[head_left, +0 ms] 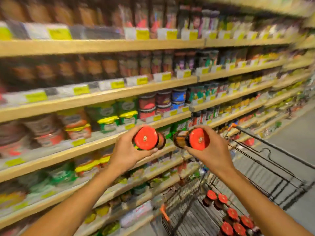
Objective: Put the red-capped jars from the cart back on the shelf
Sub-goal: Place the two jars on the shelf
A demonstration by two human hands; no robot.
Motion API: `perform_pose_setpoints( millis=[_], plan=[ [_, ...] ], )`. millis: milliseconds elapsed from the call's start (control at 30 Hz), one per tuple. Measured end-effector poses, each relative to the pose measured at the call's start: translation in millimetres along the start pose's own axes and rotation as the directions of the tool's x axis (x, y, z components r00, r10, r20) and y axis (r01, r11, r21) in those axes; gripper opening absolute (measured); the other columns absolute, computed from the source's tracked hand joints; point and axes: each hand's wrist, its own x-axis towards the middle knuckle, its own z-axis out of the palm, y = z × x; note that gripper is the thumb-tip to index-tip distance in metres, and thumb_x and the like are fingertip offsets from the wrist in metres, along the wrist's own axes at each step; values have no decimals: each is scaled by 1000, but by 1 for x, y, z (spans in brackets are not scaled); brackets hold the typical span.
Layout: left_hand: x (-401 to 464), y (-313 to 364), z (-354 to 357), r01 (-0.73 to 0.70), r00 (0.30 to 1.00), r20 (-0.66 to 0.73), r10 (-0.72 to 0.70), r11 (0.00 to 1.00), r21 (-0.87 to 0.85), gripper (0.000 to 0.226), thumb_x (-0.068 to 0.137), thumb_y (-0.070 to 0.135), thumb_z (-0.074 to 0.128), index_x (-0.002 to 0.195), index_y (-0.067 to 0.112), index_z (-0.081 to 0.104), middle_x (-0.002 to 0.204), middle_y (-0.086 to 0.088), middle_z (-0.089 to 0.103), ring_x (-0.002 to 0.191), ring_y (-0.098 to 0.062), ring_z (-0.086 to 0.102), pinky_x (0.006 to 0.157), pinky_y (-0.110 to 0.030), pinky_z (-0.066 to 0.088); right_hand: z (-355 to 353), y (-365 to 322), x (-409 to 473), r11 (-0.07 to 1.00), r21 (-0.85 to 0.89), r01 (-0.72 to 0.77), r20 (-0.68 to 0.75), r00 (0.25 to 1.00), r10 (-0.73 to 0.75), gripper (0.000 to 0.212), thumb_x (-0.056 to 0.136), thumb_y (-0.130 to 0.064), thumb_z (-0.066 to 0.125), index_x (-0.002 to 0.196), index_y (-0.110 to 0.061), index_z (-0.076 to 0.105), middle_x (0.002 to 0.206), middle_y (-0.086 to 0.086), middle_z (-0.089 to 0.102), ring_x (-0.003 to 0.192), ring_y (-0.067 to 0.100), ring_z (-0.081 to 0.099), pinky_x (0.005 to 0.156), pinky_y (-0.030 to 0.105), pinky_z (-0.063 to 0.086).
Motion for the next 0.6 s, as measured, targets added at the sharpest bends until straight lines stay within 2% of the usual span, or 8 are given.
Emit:
perform_pose_setpoints(
  millis=[67, 100, 167, 267, 367, 533, 600],
  plan=[
    [-13, 10, -35, 12, 998, -70, -11, 1000, 16, 71, 55, 52, 89, 118, 49, 58, 115, 32, 64, 109, 8, 60, 93, -21, 51, 10, -29, 5, 996, 28, 86, 18, 996, -86, 69, 67, -40, 89, 121, -42, 46, 113, -18, 52, 102, 7, 53, 87, 19, 48],
    [-19, 14, -51, 20, 995, -98, -17, 999, 25, 72, 56, 50, 89, 121, 42, 59, 118, 27, 65, 112, 4, 61, 94, -26, 53, 14, -44, 8, 991, 45, 130, 20, 991, -131, 69, 66, -40, 90, 120, -42, 47, 111, -19, 54, 102, 7, 54, 86, 22, 49],
    [-29, 20, -84, 30, 987, -157, -24, 999, 39, 75, 57, 43, 93, 124, 32, 61, 121, 20, 66, 114, -1, 62, 96, -32, 53, 23, -73, 12, 974, 95, 205, 33, 977, -209, 67, 65, -40, 90, 119, -40, 51, 110, -27, 55, 101, 2, 56, 83, 19, 48],
    [-38, 32, -130, 24, 978, -211, 2, 992, 120, 77, 57, 37, 96, 125, 28, 62, 119, 22, 67, 112, 3, 62, 96, -21, 50, 34, -112, 20, 942, 161, 294, 44, 951, -305, 66, 65, -42, 89, 121, -40, 54, 113, -30, 58, 102, -5, 59, 80, 13, 48],
    [-42, 41, -172, 18, 965, -263, 26, 986, 164, 74, 57, 38, 96, 123, 29, 63, 117, 21, 68, 111, 3, 63, 94, -15, 48, 43, -145, 30, 915, 193, 355, 54, 927, -371, 67, 65, -43, 90, 122, -41, 54, 114, -26, 60, 103, -1, 61, 78, 18, 52],
    [-48, 46, -232, 36, 931, -364, 33, 982, 183, 78, 55, 42, 95, 126, 33, 62, 117, 21, 68, 111, 2, 63, 93, -16, 49, 62, -207, 56, 863, 226, 451, 19, 884, -467, 66, 63, -44, 90, 120, -37, 57, 109, -22, 64, 97, 1, 63, 79, 23, 54],
    [-49, 51, -255, 35, 917, -397, 39, 984, 177, 78, 54, 39, 95, 124, 36, 61, 118, 23, 67, 112, 3, 62, 93, -16, 50, 69, -236, 68, 838, 232, 494, -2, 862, -508, 68, 62, -46, 90, 120, -39, 56, 108, -22, 65, 93, 1, 64, 76, 21, 53]
  ],
)
